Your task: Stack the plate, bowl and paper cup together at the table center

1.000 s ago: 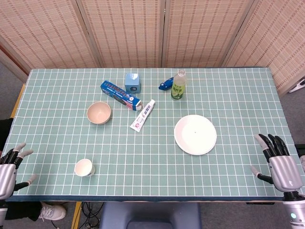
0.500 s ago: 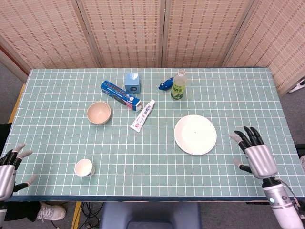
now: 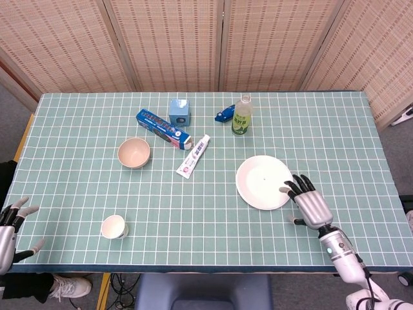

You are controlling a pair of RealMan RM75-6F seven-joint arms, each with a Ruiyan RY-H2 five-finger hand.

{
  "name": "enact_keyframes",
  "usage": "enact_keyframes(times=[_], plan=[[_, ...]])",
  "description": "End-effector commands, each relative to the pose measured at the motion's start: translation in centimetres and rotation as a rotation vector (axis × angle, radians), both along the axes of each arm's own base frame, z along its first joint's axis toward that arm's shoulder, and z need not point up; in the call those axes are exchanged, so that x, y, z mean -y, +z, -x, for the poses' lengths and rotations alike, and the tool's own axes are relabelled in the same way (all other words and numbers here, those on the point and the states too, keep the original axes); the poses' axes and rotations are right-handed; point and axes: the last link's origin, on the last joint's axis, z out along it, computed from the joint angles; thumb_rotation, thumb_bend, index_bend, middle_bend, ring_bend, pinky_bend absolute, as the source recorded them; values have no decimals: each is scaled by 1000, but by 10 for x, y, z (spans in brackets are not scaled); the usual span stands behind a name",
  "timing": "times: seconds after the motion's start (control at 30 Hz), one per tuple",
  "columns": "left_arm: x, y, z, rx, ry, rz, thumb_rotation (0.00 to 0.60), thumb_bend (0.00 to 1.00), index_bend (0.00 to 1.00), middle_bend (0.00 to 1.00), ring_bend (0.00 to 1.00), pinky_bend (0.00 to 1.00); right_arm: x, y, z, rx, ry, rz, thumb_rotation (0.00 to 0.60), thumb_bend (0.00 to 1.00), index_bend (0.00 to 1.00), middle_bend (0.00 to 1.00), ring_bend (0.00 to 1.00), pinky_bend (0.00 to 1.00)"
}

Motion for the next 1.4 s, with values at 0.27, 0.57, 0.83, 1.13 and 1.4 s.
enact_keyframes(times=[0.27,0.57,0.83,1.13,1.4], plan=[[0,-1,1,-2,3,3,600,166,249,134,151,254,21,-32,5,22,-26,-38,600,207,273,173,0,8],[1,0,2,-2,9,-2,600,166,249,134,151,254,34,-40,0,28,-16,-44,600,207,285,177,0,8],[2,0,4,-2,15,-2,600,166,249,134,151,254,37,-44,0,21,-21,-53,600,207,285,177,0,8],[1,1,6,-2,18,-4,600,166,249,134,151,254,44,-50,-5,30,-20,-60,600,232,316,192,0,8],[1,2,8,-5,22,-5,600,166,249,134,151,254,52,-49,-12,40,-3,-59,600,393,405,235,0,8]])
